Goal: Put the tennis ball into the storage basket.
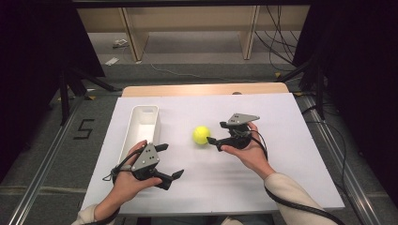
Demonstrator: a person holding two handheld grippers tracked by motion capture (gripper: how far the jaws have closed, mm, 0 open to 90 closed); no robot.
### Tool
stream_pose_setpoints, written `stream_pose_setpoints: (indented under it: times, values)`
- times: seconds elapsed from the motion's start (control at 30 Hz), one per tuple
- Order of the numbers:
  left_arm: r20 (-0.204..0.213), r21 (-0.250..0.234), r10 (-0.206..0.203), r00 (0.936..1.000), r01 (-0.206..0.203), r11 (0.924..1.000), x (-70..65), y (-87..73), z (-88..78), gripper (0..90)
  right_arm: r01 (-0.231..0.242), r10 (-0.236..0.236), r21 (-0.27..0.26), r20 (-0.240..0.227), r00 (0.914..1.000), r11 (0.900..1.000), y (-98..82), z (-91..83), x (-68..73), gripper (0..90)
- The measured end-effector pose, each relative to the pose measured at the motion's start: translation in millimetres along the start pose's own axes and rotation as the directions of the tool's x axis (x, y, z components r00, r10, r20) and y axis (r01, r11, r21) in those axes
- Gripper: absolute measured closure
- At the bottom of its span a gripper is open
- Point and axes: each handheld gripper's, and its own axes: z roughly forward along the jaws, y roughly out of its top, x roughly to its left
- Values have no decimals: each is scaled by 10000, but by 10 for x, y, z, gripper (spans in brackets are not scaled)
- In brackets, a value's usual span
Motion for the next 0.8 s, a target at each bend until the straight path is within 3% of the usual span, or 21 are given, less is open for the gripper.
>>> stream_pose_setpoints:
  times: [0.8]
  values:
    - [2,-47,-28,10000,28,10000,0,2,-7,8,-260,258,513,29,9997,9983,34,391,-35,157]
